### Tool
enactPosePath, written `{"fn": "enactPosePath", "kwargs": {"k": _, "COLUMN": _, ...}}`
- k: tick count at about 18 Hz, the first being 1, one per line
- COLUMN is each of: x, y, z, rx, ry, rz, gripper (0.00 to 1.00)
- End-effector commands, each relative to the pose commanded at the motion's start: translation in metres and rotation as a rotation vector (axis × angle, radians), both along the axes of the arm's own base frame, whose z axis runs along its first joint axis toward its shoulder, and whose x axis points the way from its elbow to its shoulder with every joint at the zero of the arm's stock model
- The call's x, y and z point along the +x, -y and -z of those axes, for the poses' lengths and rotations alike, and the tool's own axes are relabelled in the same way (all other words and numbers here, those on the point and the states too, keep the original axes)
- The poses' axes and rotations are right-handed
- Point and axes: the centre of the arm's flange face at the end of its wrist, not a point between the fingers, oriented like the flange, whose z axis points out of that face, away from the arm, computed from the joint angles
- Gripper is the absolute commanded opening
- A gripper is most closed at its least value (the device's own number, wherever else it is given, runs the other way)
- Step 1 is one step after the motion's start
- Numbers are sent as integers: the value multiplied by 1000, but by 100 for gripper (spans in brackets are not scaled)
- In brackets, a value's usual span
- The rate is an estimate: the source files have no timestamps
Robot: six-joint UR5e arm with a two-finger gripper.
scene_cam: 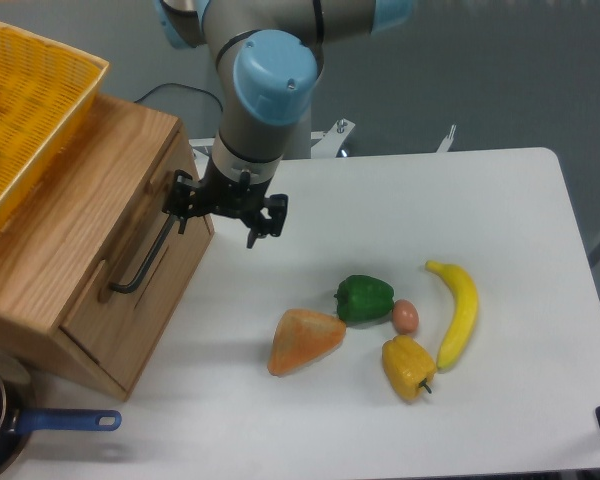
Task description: Slide the top drawer open
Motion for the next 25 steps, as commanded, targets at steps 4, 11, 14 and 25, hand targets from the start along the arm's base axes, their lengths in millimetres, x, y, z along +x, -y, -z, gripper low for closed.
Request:
{"fn": "enactPosePath", "kwargs": {"k": 4, "x": 11, "y": -6, "z": 2, "rx": -10, "ry": 10, "rz": -12, "gripper": 100}}
{"fn": "enactPosePath", "kwargs": {"k": 11, "x": 22, "y": -14, "z": 11, "rx": -24, "ry": 22, "rz": 11, "gripper": 100}}
{"fn": "enactPosePath", "kwargs": {"k": 14, "x": 24, "y": -13, "z": 8, "rx": -19, "ry": 20, "rz": 13, "gripper": 100}}
{"fn": "enactPosePath", "kwargs": {"k": 25, "x": 25, "y": -16, "z": 9, "rx": -21, "ry": 20, "rz": 17, "gripper": 100}}
